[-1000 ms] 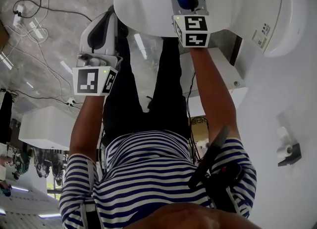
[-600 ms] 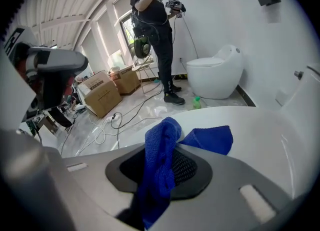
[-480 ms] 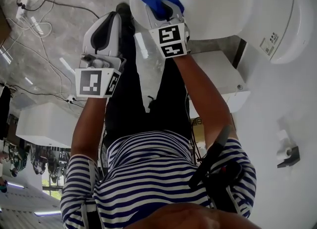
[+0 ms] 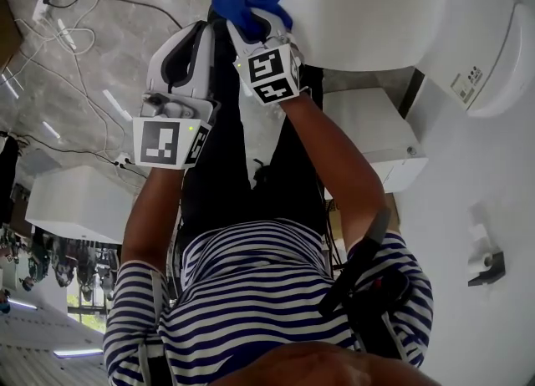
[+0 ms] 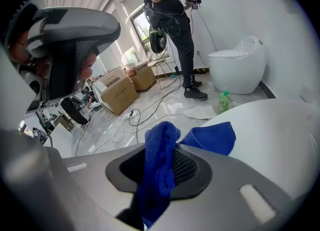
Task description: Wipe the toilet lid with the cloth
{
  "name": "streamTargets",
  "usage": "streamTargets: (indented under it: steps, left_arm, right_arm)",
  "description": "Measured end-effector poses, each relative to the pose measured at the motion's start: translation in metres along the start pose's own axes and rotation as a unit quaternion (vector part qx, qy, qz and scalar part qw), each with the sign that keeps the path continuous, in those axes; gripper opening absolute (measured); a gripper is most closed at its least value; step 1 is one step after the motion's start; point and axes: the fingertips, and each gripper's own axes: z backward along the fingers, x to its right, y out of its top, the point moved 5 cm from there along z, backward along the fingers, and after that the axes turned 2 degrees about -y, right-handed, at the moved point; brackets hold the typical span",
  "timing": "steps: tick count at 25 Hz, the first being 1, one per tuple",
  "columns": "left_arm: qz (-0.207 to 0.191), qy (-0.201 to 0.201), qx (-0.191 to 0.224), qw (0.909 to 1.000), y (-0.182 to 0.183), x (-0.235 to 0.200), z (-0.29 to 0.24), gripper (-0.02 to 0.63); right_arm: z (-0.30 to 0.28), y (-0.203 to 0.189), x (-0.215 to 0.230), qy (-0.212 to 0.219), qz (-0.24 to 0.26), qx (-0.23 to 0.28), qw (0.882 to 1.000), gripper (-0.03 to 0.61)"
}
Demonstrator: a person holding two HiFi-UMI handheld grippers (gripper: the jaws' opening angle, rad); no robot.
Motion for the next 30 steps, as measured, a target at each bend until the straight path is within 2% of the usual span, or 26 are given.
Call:
streamTargets:
  steps: [8, 14, 21, 30]
  left_arm:
    - [0.003, 0.005, 0.001, 1.0000, -0.002, -0.007, 0.005, 0.002]
    - [-0.004, 0.002, 0.004, 1.0000, 0.011, 0.012, -0.003, 0.002]
    - [-0.009, -0.008, 0.006, 0.9999, 0.022, 0.066, -0.022, 0.002]
    - [-0.010, -0.031, -0.002, 0.9995, 0.017, 0.126, -0.060, 0.002]
  right_arm:
    - [-0.004, 0.004, -0.005, 0.004, 0.004, 0.002, 1.000, 0.106]
    - [0.036, 0.022, 0.014, -0.004, 0.003, 0.025, 1.000, 0.106]
    - [0.135, 0.028, 0.095, -0.064, -0.025, 0.061, 0.996, 0.106]
    - [0.251, -0.005, 0.222, -0.190, -0.045, 0.079, 0.978, 0.106]
